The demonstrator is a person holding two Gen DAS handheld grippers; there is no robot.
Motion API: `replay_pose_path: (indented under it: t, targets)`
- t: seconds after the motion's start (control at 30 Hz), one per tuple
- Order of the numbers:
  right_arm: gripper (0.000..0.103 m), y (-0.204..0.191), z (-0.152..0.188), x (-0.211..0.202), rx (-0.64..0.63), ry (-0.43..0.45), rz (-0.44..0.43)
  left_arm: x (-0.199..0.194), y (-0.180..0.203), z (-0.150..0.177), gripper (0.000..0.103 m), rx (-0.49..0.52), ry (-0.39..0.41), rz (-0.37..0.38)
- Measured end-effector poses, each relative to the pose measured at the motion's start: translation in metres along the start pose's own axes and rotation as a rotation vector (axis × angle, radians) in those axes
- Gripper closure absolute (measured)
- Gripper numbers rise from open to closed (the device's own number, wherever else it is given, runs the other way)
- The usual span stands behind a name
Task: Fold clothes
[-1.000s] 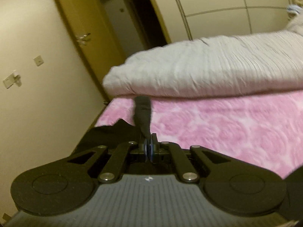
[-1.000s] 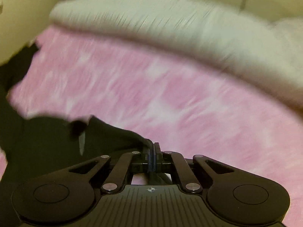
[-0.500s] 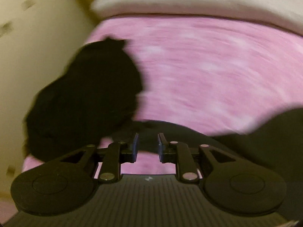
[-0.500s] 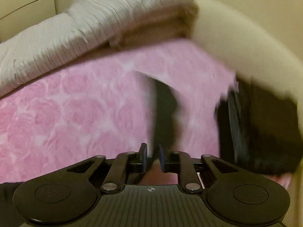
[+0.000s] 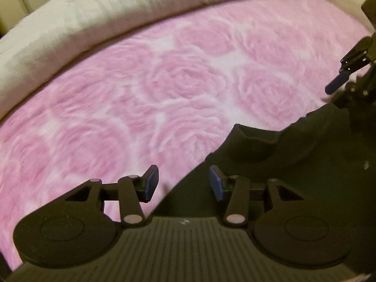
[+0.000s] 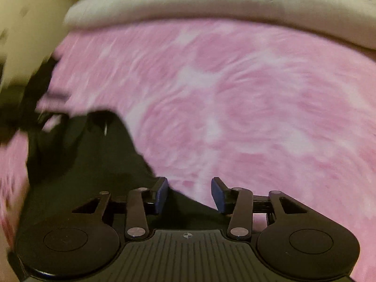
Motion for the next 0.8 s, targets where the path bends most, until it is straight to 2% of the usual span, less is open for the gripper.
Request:
replay_pose_path:
  t: [0.03,0.07,0.1,0.23,0.3,0.43,0.47,0.57,0.63,0.73,0.8]
  targets:
    - [0.068,-0.002,0.005,0.01,-0.013,-0.036,-0.008,0.005,0.003,0.0,0.061,0.015,-0.007,0.017]
    - [0.083,-0.011,0.011,0.014,-0.028,-0.05,-0.023,0.01,0.006,0.0,0.061,0.029,-0.014,0.034]
    - [0.084,-0.022,0.018,0.017,-0.045,-0.059,-0.041,0.014,0.009,0.0,0.061,0.043,-0.021,0.051]
    - [0.084,-0.069,0.066,0.027,-0.109,-0.144,-0.107,0.014,0.021,0.009,0.062,0.091,-0.051,0.146]
    - [0.084,-0.082,0.089,0.031,-0.114,-0.172,-0.12,0.014,0.025,0.018,0.062,0.131,-0.066,0.164]
    - [0.082,-0.082,0.083,0.016,-0.075,-0.126,-0.126,0.01,0.028,0.025,0.065,0.176,-0.041,0.185]
    - [0.079,-0.078,0.075,0.011,-0.075,-0.099,-0.117,0.009,0.028,0.026,0.066,0.183,-0.036,0.189]
    - [0.053,-0.065,0.049,-0.002,-0.061,-0.018,-0.081,0.005,0.029,0.029,0.073,0.204,-0.02,0.202]
    - [0.05,-0.054,0.036,0.0,-0.043,0.01,-0.073,0.004,0.028,0.03,0.081,0.21,-0.011,0.209]
    - [0.049,-0.043,0.025,0.021,-0.007,-0.004,-0.112,0.001,0.027,0.03,0.082,0.218,0.003,0.219]
    - [0.049,-0.038,0.025,0.04,0.026,-0.048,-0.165,0.003,0.022,0.03,0.076,0.195,0.011,0.213]
Point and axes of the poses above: each gripper's, at about its wrist camera, not at the fingertips, and x roughly the way its jaws point, y to its right, z to its underside, the point moved 9 cm from there along x, roughly the way its jaws point, and after that the axes turned 14 degrees about -z, right-handed, at the moved point
